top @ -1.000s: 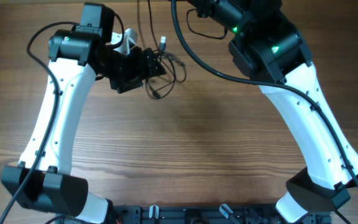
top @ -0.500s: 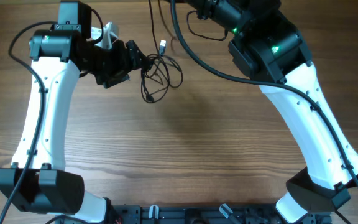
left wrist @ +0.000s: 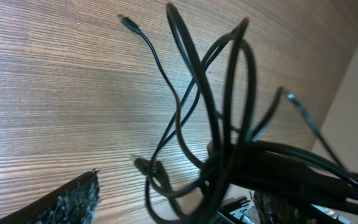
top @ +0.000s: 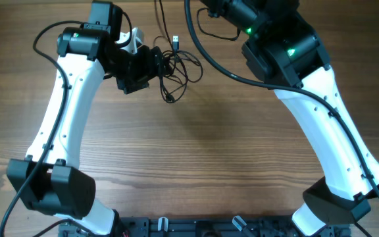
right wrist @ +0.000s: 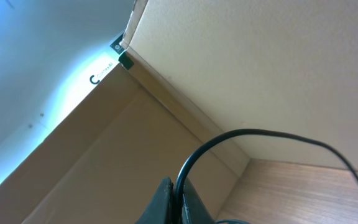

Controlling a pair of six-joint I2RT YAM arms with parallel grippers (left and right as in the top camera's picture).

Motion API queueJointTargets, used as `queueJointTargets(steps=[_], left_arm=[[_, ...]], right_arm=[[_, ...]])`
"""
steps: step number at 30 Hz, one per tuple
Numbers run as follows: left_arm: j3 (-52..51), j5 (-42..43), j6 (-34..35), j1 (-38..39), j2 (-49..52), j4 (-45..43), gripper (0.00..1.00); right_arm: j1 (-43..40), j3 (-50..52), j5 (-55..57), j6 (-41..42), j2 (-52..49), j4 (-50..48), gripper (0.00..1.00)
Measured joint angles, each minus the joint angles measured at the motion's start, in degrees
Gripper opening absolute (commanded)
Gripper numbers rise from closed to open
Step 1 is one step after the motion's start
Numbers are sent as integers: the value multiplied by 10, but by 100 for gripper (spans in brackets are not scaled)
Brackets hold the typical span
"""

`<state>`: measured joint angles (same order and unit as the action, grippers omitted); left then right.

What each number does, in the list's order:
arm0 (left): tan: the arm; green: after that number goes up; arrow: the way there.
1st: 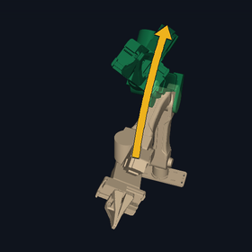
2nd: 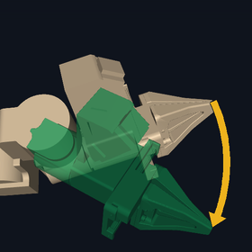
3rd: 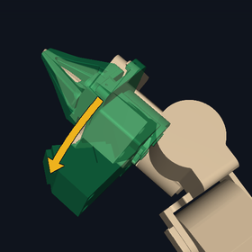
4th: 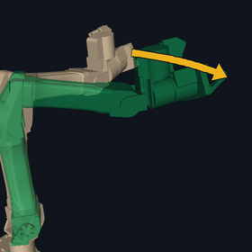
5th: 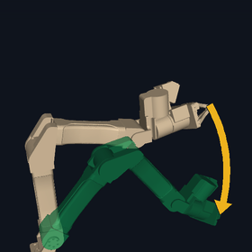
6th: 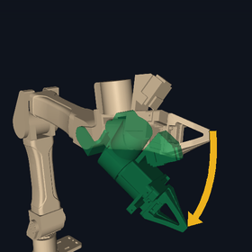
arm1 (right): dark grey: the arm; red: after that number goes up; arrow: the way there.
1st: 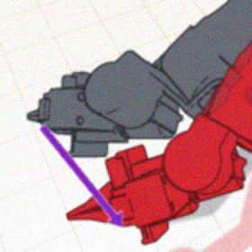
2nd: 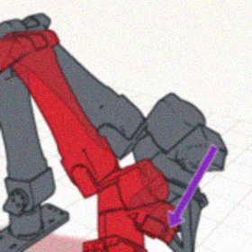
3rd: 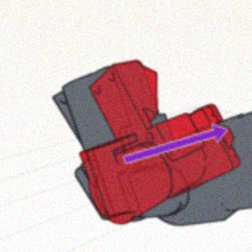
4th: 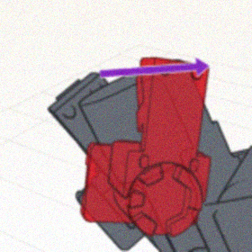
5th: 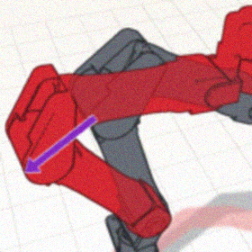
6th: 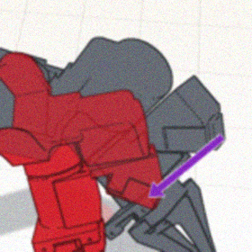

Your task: Untangle cables

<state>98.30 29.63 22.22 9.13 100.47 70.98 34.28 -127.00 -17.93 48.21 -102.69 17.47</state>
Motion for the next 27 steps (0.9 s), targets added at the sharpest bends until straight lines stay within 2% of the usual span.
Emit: queueJointTargets(steps=[1,2,5,10,15,17,20,21,24,25,27], left_arm=[[0,0,2,0,3,-1,68],[0,0,4,0,6,-1,45],[0,-23,7,0,9,2,4],[0,-115,10,-2,9,34,4],[2,-245,95,-42,9,50,4],[2,-288,137,-61,9,51,4],[2,-317,167,-82,9,50,8],[2,-321,170,-85,9,49,12],[2,-333,182,-87,9,49,56],[2,-332,185,-87,9,49,66],[2,-319,184,-88,9,48,69]], right_arm=[[0,0,0,4,0,0,4],[0,0,0,7,0,0,4],[-2,0,0,3,0,0,4],[-57,0,0,-8,-2,50,4],[-151,2,48,-21,-7,181,4],[-190,2,34,-13,-8,167,4],[-222,2,-1,-2,-1,80,4],[-224,2,-3,0,3,70,4],[-224,-3,0,2,50,42,4],[-224,-7,0,2,69,41,4],[-224,-14,0,2,100,41,4]])
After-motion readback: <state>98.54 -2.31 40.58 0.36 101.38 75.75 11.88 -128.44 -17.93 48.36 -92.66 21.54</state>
